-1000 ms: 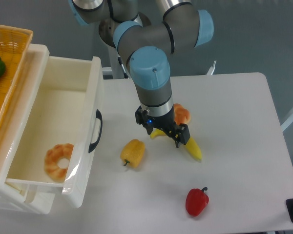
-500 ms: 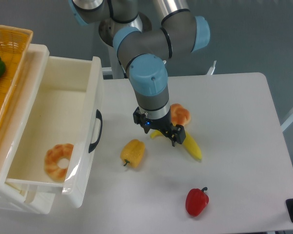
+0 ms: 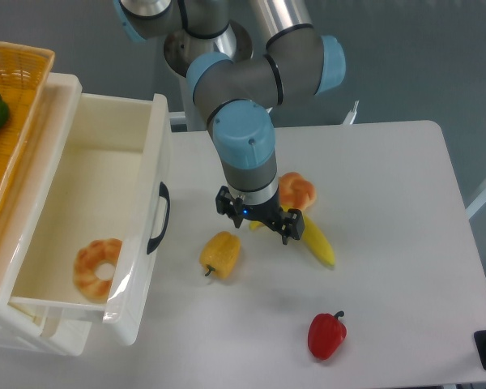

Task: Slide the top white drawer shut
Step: 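Move the gripper toward the open white drawer's front panel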

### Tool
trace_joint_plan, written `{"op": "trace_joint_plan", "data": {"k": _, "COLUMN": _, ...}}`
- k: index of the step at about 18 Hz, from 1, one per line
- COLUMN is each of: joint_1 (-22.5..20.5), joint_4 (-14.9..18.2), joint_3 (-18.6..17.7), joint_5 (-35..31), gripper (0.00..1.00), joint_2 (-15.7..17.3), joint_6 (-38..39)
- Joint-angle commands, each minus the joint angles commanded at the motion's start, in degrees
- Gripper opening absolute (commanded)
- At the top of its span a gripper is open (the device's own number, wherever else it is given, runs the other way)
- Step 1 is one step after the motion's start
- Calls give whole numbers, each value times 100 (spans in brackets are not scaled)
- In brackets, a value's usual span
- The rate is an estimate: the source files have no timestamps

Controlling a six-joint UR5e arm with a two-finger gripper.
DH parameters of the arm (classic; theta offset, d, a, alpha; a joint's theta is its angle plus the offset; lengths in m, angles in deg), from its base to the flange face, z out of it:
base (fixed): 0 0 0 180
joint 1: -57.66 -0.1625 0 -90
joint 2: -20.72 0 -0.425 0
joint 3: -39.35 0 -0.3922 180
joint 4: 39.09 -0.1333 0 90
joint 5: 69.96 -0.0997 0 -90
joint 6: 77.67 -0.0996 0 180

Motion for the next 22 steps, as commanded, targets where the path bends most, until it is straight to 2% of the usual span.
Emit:
{"op": "trace_joint_plan", "data": {"k": 4, "joint_1": 0, "joint_4": 9, "joint_3": 9, "joint_5": 553, "gripper": 100, "joint_2": -27, "joint_6": 246}}
{"op": "trace_joint_plan", "data": {"k": 13, "joint_1": 149, "joint_4": 35, "joint_3": 0, "joint_5": 774, "gripper": 100, "joint_2": -123, "joint_6": 774}}
{"op": "trace_joint_plan", "data": {"k": 22, "joint_1": 237, "joint_4": 53, "joint_3": -44, "joint_5": 984, "gripper": 100, "joint_2": -141, "joint_6": 845}}
